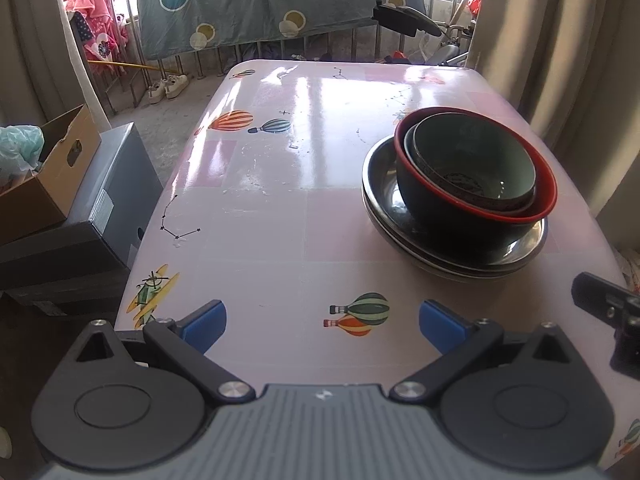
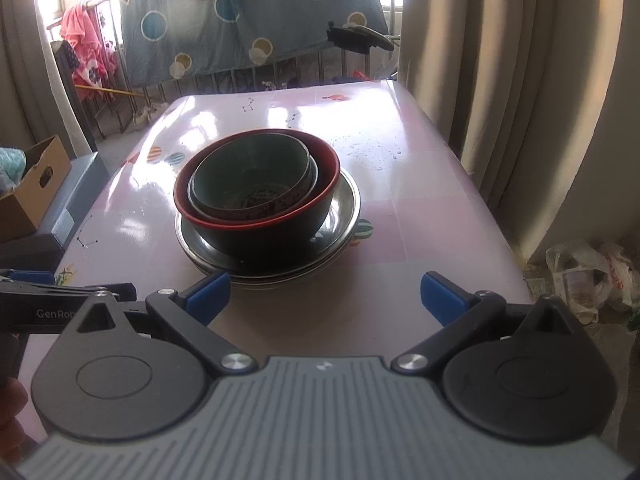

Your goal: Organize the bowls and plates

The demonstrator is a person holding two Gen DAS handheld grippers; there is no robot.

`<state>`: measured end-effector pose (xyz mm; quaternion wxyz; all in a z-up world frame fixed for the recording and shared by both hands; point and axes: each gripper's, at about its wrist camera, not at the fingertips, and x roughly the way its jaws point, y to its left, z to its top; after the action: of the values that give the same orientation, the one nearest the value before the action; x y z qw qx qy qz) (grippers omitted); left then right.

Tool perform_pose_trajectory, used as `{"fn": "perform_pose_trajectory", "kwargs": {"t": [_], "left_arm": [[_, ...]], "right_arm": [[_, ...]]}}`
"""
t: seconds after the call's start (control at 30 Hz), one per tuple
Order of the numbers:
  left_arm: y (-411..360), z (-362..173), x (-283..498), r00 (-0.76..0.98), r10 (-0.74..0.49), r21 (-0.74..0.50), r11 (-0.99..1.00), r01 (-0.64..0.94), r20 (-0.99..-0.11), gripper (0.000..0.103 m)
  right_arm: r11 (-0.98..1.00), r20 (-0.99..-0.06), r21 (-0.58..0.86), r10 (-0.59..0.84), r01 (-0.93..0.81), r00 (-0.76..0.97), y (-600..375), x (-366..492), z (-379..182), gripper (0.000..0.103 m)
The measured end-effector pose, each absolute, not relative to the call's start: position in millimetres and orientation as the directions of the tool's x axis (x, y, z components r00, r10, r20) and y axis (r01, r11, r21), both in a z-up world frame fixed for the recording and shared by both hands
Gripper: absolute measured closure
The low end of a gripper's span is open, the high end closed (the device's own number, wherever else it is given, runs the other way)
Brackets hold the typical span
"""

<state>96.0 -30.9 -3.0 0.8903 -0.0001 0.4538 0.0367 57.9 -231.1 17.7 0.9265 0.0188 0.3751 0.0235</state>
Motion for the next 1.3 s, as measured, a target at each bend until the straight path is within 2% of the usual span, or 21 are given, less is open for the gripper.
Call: {"fn": "perform_pose_trajectory", "kwargs": {"t": [1.3], "left_arm": [[-21.8,6.5,90.8,0.599,0.071,0.019,0.996,-0.093,-0.798,0.0]], "right_arm": [[0.997,-0.707,0.048,0.08,-0.065,0.703,-222.0,58.9,19.1,0.001]]}}
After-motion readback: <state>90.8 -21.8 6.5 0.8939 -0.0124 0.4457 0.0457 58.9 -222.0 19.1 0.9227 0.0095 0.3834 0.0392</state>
